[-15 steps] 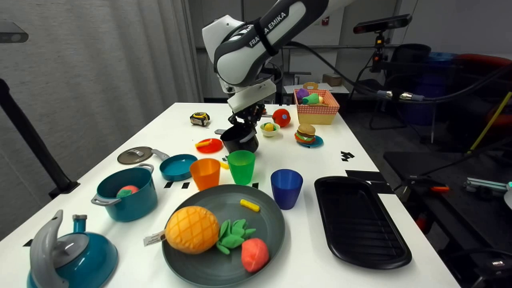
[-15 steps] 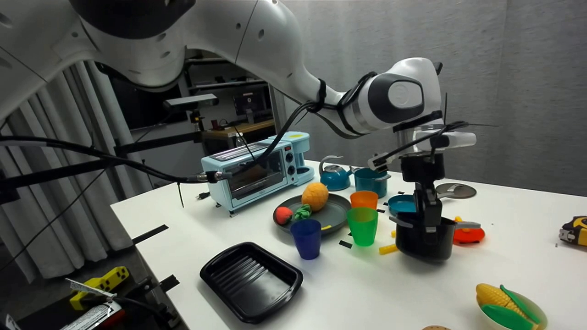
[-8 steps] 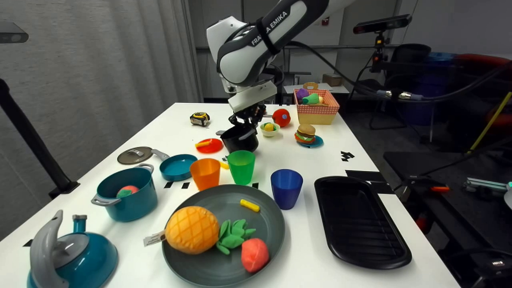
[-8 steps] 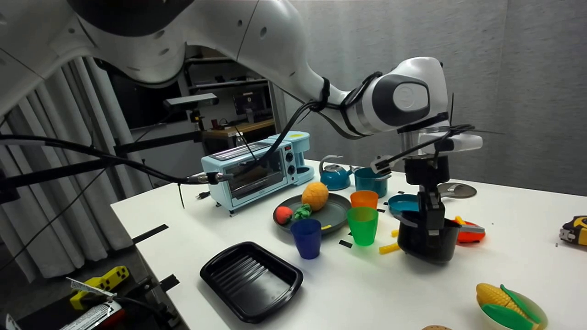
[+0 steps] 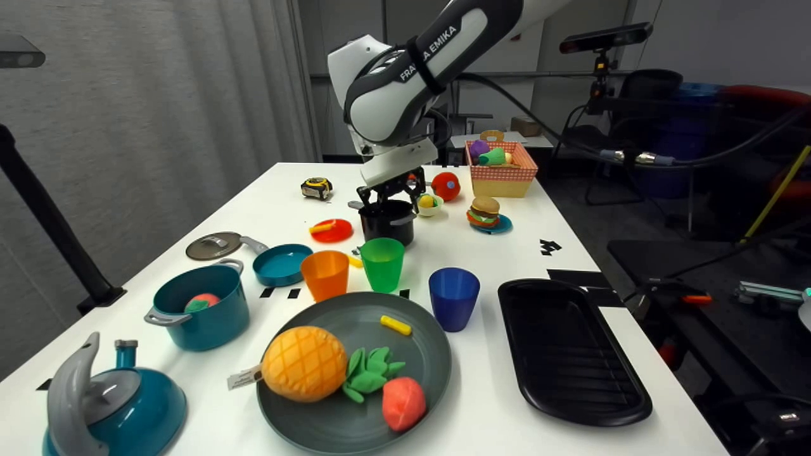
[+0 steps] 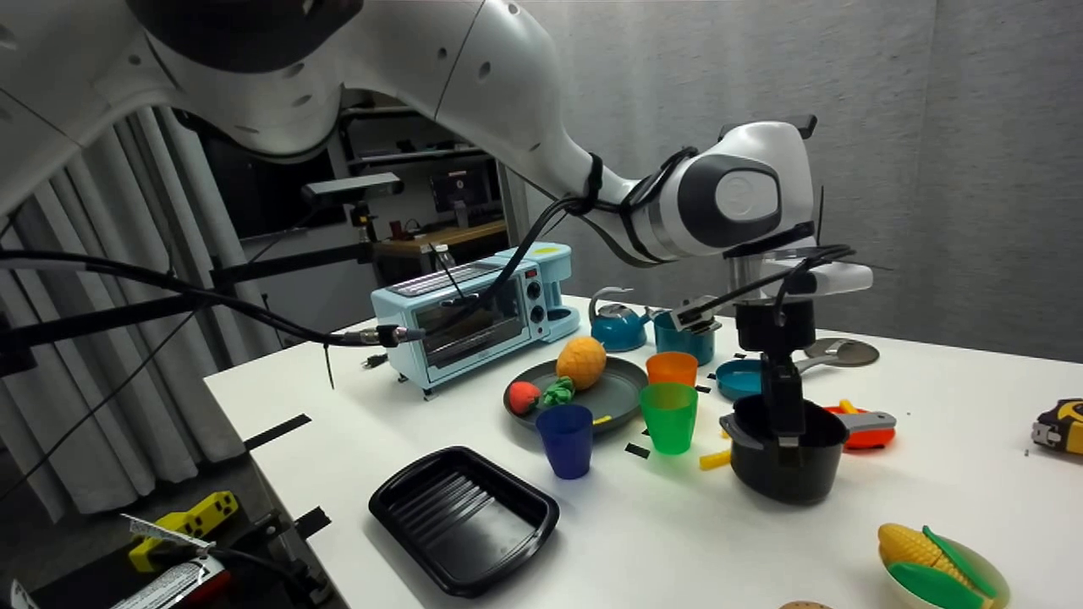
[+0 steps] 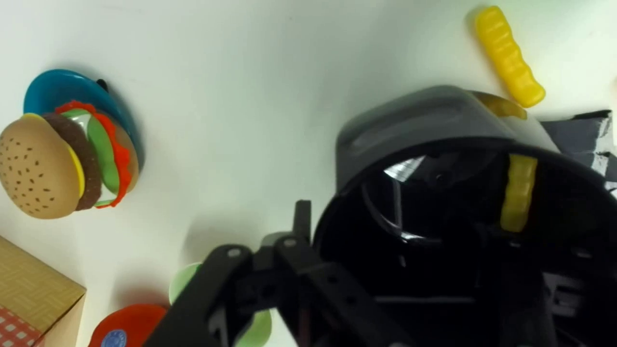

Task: Pour the potato fries from the pot on the counter

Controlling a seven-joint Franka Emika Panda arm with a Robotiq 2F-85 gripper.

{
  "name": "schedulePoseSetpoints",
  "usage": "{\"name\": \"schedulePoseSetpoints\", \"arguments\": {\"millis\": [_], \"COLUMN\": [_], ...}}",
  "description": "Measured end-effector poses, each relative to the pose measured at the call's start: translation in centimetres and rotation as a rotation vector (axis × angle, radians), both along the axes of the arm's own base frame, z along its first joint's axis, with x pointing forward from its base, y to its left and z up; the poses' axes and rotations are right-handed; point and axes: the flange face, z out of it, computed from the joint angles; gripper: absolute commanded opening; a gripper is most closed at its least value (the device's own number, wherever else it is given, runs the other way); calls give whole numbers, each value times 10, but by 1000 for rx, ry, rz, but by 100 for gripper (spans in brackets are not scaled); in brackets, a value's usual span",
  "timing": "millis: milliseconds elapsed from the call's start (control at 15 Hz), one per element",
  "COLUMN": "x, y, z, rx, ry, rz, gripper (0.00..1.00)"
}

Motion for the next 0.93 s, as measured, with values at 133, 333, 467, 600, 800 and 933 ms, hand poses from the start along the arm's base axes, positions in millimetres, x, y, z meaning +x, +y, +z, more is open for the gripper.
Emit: {"name": "schedulePoseSetpoints", "arguments": {"millis": [133,333,467,600,800,933], "x": [1,3,3,3,3,5], "y": [0,1,2,2,2,1], "z": [0,-1,-3,-4,-5,-4], "rx": [-3,-8,-11,-13,-15,-21], "ry": [-9,-28,-38,-44,-54,-74], "rz": [0,6,7,3,3,7], "gripper": [100,100,100,100,100,100]}}
